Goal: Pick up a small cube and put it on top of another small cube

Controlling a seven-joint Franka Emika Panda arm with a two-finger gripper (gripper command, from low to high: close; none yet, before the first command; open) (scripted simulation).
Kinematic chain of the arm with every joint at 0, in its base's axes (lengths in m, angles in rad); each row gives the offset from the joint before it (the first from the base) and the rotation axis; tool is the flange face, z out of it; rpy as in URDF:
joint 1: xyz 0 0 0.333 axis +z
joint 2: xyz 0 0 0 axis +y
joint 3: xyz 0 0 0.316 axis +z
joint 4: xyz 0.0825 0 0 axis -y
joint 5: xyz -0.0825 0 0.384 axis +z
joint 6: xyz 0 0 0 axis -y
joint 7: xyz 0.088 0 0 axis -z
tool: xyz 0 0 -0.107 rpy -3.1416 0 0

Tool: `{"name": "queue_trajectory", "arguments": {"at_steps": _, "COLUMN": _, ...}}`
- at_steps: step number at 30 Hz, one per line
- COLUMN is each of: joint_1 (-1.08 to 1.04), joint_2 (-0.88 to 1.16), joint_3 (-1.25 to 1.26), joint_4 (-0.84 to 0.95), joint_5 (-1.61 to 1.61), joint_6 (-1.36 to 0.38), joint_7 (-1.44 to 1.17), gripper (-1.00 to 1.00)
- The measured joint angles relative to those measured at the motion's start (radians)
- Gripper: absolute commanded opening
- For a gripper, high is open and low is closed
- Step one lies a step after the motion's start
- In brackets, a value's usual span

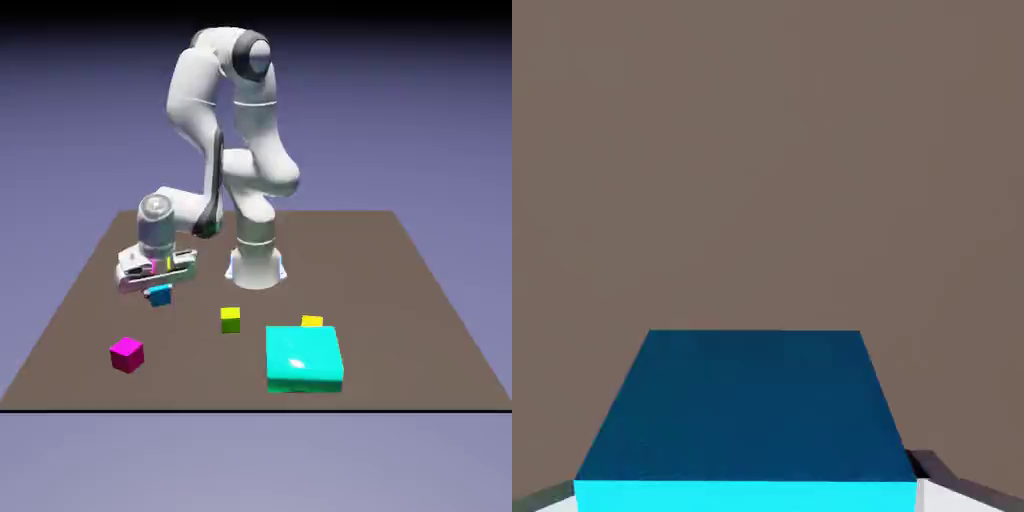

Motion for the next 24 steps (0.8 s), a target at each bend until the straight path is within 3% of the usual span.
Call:
{"name": "queue_trajectory", "arguments": {"at_steps": 5, "joint_1": 0.275, "joint_2": -0.034, "joint_3": 0.176, "joint_4": 0.031, "joint_5": 0.205, "joint_6": -0.097, "joint_7": 0.206, "gripper": -1.00}}
{"name": "queue_trajectory", "arguments": {"at_steps": 15, "joint_1": 0.585, "joint_2": -0.100, "joint_3": 0.534, "joint_4": 0.091, "joint_5": 0.607, "joint_6": -0.287, "joint_7": 0.612, "gripper": -1.00}}
{"name": "queue_trajectory", "arguments": {"at_steps": 21, "joint_1": 0.605, "joint_2": 0.081, "joint_3": 0.496, "joint_4": 0.046, "joint_5": 0.510, "joint_6": -0.072, "joint_7": 0.685, "gripper": -1.00}}
{"name": "queue_trajectory", "arguments": {"at_steps": 22, "joint_1": 0.607, "joint_2": 0.093, "joint_3": 0.493, "joint_4": 0.043, "joint_5": 0.503, "joint_6": -0.057, "joint_7": 0.690, "gripper": 1.00}}
{"name": "queue_trajectory", "arguments": {"at_steps": 24, "joint_1": 0.607, "joint_2": 0.093, "joint_3": 0.493, "joint_4": 0.043, "joint_5": 0.502, "joint_6": -0.057, "joint_7": 0.691, "gripper": 1.00}}
